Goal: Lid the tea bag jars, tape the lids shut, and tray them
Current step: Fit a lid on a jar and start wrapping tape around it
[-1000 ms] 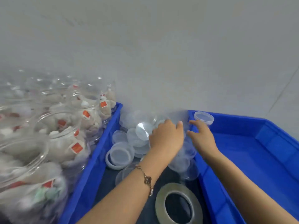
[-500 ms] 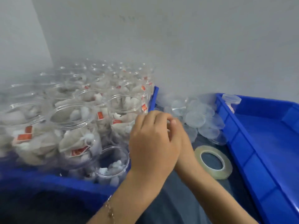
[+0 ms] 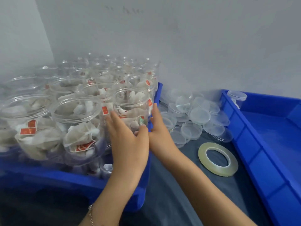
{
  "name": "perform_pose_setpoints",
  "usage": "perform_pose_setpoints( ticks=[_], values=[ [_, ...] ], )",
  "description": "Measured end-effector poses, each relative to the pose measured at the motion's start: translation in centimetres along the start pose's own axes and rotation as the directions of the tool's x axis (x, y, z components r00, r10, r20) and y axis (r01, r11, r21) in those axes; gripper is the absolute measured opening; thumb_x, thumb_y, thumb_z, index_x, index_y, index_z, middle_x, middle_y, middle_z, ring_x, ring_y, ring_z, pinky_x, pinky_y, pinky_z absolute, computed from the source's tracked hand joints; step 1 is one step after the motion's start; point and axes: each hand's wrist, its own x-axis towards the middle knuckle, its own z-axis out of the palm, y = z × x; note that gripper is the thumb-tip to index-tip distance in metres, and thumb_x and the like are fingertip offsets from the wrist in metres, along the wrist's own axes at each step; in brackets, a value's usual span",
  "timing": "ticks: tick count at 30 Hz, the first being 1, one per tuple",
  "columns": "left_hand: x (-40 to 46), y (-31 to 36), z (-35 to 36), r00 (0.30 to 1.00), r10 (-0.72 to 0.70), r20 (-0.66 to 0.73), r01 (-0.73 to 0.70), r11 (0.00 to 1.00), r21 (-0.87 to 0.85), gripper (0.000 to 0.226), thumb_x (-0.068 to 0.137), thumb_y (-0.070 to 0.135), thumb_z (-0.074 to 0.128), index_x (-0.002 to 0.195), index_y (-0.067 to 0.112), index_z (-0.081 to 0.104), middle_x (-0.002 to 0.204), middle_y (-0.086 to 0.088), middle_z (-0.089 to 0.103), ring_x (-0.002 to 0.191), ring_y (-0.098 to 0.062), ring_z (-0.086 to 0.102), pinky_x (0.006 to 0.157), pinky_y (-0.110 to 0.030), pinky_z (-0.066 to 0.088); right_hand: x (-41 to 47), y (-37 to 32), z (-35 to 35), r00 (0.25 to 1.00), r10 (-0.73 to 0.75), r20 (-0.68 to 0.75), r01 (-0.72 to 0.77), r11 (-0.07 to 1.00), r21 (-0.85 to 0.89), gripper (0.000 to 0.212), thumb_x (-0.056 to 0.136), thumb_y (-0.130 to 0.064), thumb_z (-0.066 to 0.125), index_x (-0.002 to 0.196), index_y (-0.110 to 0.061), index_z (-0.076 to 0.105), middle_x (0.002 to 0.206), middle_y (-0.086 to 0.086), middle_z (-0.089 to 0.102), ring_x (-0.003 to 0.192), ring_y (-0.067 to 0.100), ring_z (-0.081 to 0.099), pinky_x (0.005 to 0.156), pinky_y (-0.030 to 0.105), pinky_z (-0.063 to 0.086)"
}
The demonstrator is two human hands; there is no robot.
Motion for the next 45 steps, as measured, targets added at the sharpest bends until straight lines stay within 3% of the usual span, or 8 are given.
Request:
perform_pose_setpoints(
  ticks=[3,11,18,28,30,33,38,45],
  values=[
    [0.7,0.5,0.3,0.999,-0.051,0.014,0.052,0.995,-0.081,0.075,0.085,0.017,0.055,0.149,0.013,0.016,0.153,-0.008,0.025,0.14,-0.022,0.026,0.112,-0.043,0.03,0.3,0.2,0.4,1.0,0.022,-0.015,-0.022,1.0,0.006,0.08,0.082,-0.003,0.059,0.143,-0.04,0.024,0.096,-0.027,0.061,0.091,-0.004,0.062,0.072,0.012,0.048],
    [-3.6,3.2,3.5,0.981,0.191,0.03,-0.183,0.968,-0.174,0.078,0.074,0.027,0.051,0.147,0.02,0.023,0.147,0.002,0.036,0.134,-0.011,0.035,0.11,-0.034,0.033,-3.9,-0.7,-4.3,0.973,-0.064,-0.221,0.077,0.996,0.052,0.053,0.083,0.004,0.055,0.127,-0.024,0.047,0.101,-0.006,0.07,0.089,0.006,0.066,0.074,0.018,0.049],
    [-7.1,-0.9,9.9,0.964,-0.077,0.254,0.096,0.993,-0.063,0.097,0.078,0.027,0.072,0.15,0.014,0.008,0.151,-0.003,0.025,0.131,-0.017,0.036,0.097,-0.023,0.032,-7.6,6.6,-8.3,0.927,0.162,-0.338,-0.199,0.977,-0.078,0.057,0.088,0.003,0.056,0.14,-0.013,0.037,0.119,-0.001,0.065,0.108,0.011,0.062,0.098,0.039,0.046],
    [-6.8,-6.2,13.0,0.972,-0.037,0.234,0.033,0.999,0.02,0.091,0.066,0.029,0.083,0.14,0.013,0.033,0.134,-0.008,0.043,0.121,-0.024,0.047,0.094,-0.037,0.043,-8.3,12.2,-9.4,0.906,0.2,-0.372,-0.24,0.969,-0.065,0.059,0.087,0.01,0.043,0.113,-0.042,0.046,0.107,-0.037,0.059,0.105,-0.01,0.056,0.082,0.003,0.04],
    [-6.6,-7.1,13.0,0.969,0.014,0.246,-0.017,1.0,0.007,0.092,0.067,0.031,0.082,0.141,0.011,0.032,0.135,-0.01,0.043,0.122,-0.025,0.046,0.096,-0.038,0.042,-6.9,12.1,-11.1,0.905,0.074,-0.418,-0.238,0.903,-0.356,0.059,0.08,0.013,0.041,0.108,-0.037,0.053,0.105,-0.029,0.06,0.106,-0.002,0.055,0.081,0.002,0.035],
    [-6.3,-8.1,12.9,0.95,0.044,0.308,-0.032,0.999,-0.043,0.095,0.07,0.031,0.08,0.143,0.007,0.025,0.138,-0.011,0.044,0.124,-0.021,0.045,0.1,-0.031,0.039,-3.2,12.8,-14.1,0.966,0.012,-0.259,-0.219,0.572,-0.791,0.048,0.083,0.001,0.048,0.126,-0.019,0.056,0.131,0.0,0.05,0.122,0.022,0.044,0.097,0.027,0.035],
    [-6.0,-8.7,13.0,0.943,0.053,0.328,-0.032,0.997,-0.069,0.097,0.069,0.033,0.08,0.143,0.007,0.024,0.134,-0.008,0.048,0.116,-0.013,0.049,0.089,-0.013,0.034,0.8,14.5,-15.1,0.994,0.057,-0.096,-0.107,0.246,-0.963,0.037,0.092,-0.027,0.05,0.129,-0.022,0.054,0.148,0.002,0.03,0.137,0.019,0.023,0.103,0.032,0.022],
    [-5.9,-9.2,13.2,0.942,0.066,0.33,-0.046,0.997,-0.069,0.097,0.068,0.038,0.079,0.142,0.006,0.025,0.134,-0.008,0.049,0.118,-0.019,0.051,0.086,-0.012,0.035,1.8,13.4,-15.3,0.992,-0.113,-0.053,-0.015,0.31,-0.951,0.021,0.087,-0.015,0.057,0.103,-0.003,0.065,0.112,0.011,0.061,0.105,0.031,0.054,0.084,0.032,0.033]
  ],
)
